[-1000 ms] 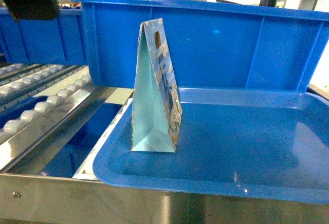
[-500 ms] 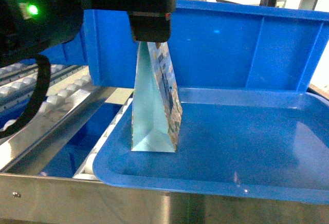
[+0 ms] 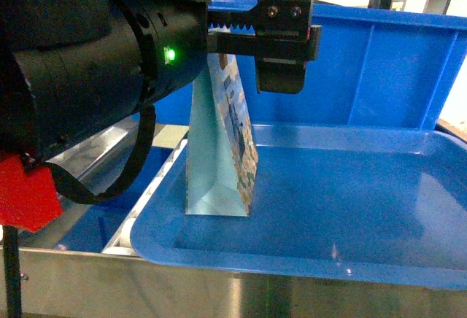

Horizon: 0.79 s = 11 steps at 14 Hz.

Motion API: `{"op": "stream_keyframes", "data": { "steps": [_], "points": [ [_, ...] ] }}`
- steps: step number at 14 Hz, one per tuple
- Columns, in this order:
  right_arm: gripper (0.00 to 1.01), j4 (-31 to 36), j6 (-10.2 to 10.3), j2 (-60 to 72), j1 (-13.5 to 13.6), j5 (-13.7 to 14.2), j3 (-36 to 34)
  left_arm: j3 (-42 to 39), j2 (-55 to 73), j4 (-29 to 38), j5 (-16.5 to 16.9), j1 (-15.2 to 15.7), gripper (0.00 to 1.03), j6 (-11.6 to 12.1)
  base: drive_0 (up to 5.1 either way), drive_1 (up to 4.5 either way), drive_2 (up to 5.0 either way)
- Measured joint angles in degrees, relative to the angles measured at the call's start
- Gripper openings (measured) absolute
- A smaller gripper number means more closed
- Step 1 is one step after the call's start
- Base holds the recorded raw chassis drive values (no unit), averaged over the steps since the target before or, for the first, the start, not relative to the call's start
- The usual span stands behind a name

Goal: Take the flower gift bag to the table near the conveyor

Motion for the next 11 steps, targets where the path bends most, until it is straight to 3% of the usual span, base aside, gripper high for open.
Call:
{"op": "stream_keyframes", "data": {
  "steps": [1, 5, 6, 7, 9, 11],
  "points": [
    [0.02, 0.00, 0.00, 0.00, 0.00, 0.00, 0.00, 0.24, 0.68, -0.46, -0.22, -0.07, 0.97, -0.66, 0.0, 0.00, 0.0],
    [0.02, 0.00, 0.00, 0.00, 0.00, 0.00, 0.00, 0.42, 0.83, -0.66, -0.90, -0.07, 0.56, -2.05, 0.0, 0.00, 0.0],
    [0.02, 0.00, 0.00, 0.00, 0.00, 0.00, 0.00, 0.35, 0.74, -0.66, -2.23, -0.07, 0.23, -2.38, 0.0, 0.00, 0.0],
    [0.02, 0.00, 0.00, 0.00, 0.00, 0.00, 0.00, -1.81, -1.33, 0.26, -5.70, -1.09, 0.02, -2.34, 0.0, 0.00, 0.0],
    [0.02, 0.00, 0.00, 0.00, 0.00, 0.00, 0.00, -3.61, -2.69, 1.49, -10.49, -2.32, 0.02, -1.66, 0.0, 0.00, 0.0],
    [0.02, 0.00, 0.00, 0.00, 0.00, 0.00, 0.00, -4.33, -3.48, 2.25, -12.44, -2.64, 0.02, -0.57, 0.0, 0.00, 0.0]
  ]
}}
